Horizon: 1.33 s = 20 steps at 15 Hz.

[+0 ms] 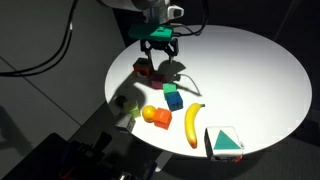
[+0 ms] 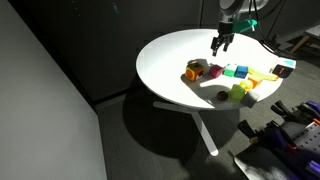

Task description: Pick up the maroon block and put it on the lime green block

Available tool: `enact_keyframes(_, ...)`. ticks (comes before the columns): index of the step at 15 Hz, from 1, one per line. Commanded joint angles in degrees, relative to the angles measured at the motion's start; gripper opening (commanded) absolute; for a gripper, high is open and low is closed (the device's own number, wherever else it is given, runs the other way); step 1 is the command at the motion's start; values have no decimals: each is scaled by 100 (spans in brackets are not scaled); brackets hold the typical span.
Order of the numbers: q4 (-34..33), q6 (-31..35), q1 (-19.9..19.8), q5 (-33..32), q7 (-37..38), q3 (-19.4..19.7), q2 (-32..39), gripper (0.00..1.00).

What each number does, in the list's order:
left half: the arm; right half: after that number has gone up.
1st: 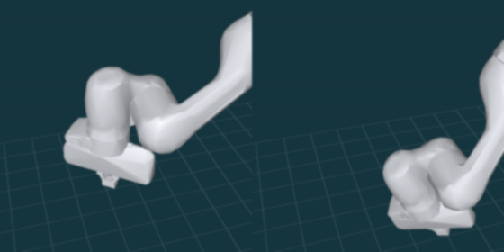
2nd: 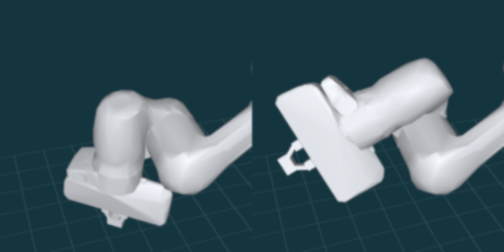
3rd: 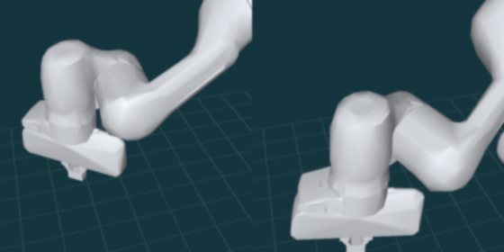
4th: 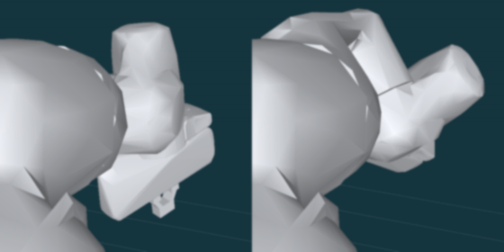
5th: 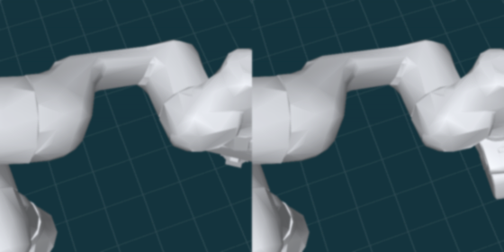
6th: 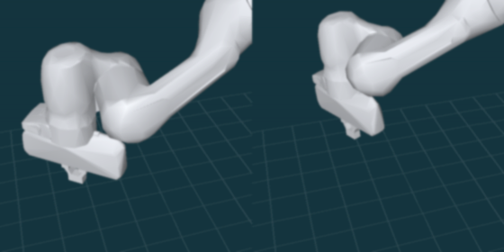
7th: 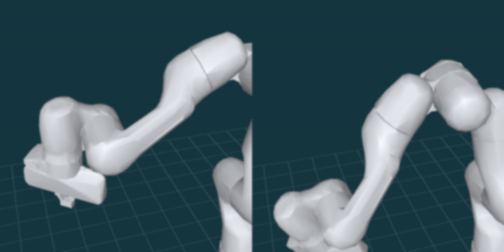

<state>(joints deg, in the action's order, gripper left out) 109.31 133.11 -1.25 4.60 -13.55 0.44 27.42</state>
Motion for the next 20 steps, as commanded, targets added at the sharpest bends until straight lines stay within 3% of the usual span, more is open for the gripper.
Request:
enact_keyframes(1,-69,32,-98,-73,31,-101,92,100)
enact_keyframes(20,-189,523,-106,-211,-106,-214,766,100)
